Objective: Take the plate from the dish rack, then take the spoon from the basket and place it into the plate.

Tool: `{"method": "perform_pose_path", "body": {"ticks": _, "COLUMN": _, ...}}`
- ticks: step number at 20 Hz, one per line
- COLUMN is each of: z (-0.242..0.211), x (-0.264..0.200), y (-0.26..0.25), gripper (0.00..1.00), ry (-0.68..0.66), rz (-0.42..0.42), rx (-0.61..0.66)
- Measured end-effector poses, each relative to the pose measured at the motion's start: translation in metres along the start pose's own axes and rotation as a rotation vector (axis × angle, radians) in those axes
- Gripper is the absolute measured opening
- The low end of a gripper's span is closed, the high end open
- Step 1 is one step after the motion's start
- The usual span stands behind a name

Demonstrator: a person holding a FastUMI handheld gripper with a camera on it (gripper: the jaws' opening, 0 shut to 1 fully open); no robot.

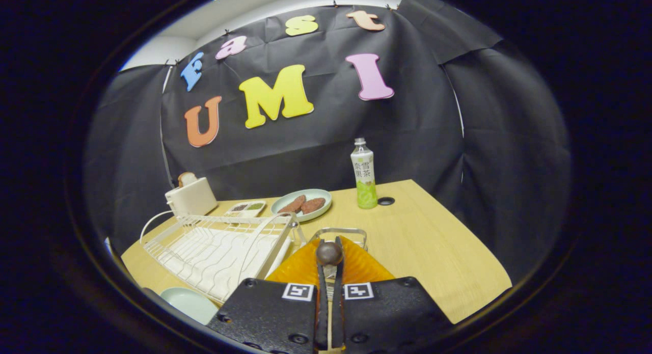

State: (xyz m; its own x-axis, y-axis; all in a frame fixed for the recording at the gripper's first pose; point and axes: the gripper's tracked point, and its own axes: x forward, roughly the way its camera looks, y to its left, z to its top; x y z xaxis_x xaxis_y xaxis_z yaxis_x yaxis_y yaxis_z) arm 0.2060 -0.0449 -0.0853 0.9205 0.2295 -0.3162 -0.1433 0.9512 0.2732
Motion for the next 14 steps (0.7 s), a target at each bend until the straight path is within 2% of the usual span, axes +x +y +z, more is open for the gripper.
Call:
{"method": "perform_pose_path", "body": {"ticks": 6, "z": 0.053, "x": -0.044, "y": 0.015, "gripper": 0.08, "ry": -0.094, "rz": -0.006, "rx": -0.057}}
{"method": "perform_pose_path", "body": {"ticks": 11, "z": 0.067, "x": -0.1, "y": 0.07, "gripper": 0.08, "ry": -0.109, "rz": 0.112, "rx": -0.088}}
{"method": "perform_pose_path", "body": {"ticks": 14, "z": 0.053, "x": -0.124, "y": 0.112, "gripper": 0.08, "ry": -0.072, "rz": 0.188, "rx": -0.132}}
